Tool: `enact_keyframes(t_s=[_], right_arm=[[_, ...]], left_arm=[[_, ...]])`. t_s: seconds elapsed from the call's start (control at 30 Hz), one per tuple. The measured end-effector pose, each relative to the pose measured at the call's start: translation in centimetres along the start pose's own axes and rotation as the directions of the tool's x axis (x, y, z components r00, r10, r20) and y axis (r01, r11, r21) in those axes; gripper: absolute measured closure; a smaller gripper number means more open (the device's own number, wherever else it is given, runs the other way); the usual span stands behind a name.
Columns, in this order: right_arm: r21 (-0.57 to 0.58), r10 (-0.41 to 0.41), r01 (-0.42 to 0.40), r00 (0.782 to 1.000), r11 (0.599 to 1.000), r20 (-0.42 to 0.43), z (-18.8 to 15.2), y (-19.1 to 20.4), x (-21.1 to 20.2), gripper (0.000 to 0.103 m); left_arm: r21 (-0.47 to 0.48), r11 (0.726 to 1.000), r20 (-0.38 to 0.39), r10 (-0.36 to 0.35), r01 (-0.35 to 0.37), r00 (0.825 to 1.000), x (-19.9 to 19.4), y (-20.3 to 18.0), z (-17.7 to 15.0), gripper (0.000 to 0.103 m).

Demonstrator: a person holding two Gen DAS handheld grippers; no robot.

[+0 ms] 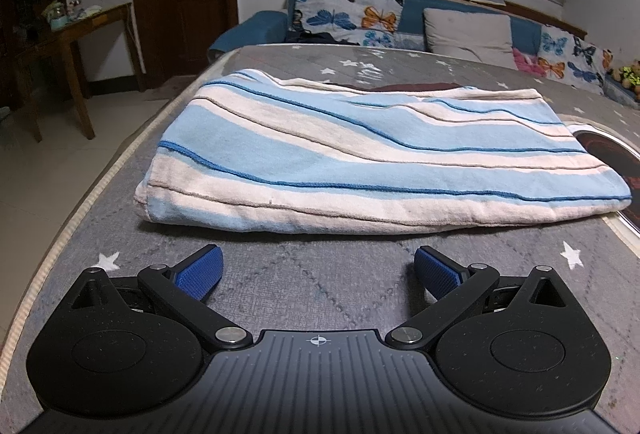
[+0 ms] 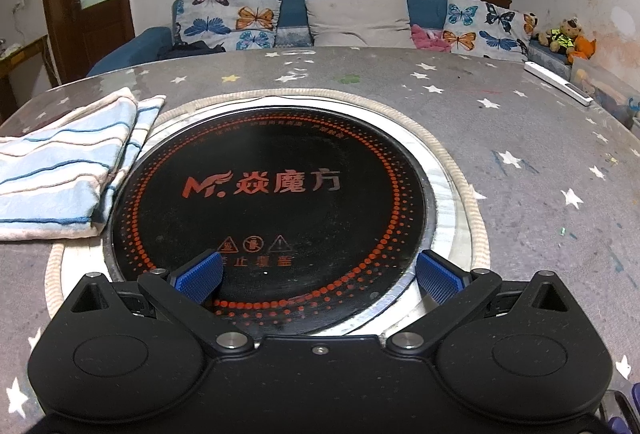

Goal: Fold clothes
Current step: 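Move both grippers down to the edge of the folded striped shirt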

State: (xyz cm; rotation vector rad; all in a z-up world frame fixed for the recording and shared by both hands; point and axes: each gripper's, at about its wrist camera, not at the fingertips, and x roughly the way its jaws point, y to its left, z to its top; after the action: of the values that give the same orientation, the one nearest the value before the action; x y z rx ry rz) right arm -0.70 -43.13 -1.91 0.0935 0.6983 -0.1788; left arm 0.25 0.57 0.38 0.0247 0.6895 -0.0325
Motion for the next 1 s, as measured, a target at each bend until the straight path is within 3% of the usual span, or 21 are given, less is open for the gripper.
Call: enact_keyframes(t_s=[0.1,0.3,0.6,1.0], right_arm=[[0.0,0.017,-0.017,1.0,1.0,0.0,0.4,0.1,-0.1,0.0],[-0.055,0.1,-0.1,0.995,0.993,0.004,2.3,2.2,-0.2,0.0],[-0.182,0.211,-0.207,0.977,0.961,0.006,6.1,7.0,0.7,0.0],[-0.233,0.283,-0.28,0.959,0.931,-0.023,9.6,11.4,4.4,0.0]], left_arm=[[0.022,1.0,0.049,0.004,-0.005,0.999,-1.1,0.3,0.5,0.0],[0.059,0.998,0.065,0.002,-0.006,0.998,-1.9,0.5,2.2,0.0],[0.042,0.998,0.101,0.046,-0.05,0.994,-1.1,2.0,7.6,0.0],[-0.014,0.992,0.028,0.128,-0.128,0.991,6.5,5.1,14.0,0.0]])
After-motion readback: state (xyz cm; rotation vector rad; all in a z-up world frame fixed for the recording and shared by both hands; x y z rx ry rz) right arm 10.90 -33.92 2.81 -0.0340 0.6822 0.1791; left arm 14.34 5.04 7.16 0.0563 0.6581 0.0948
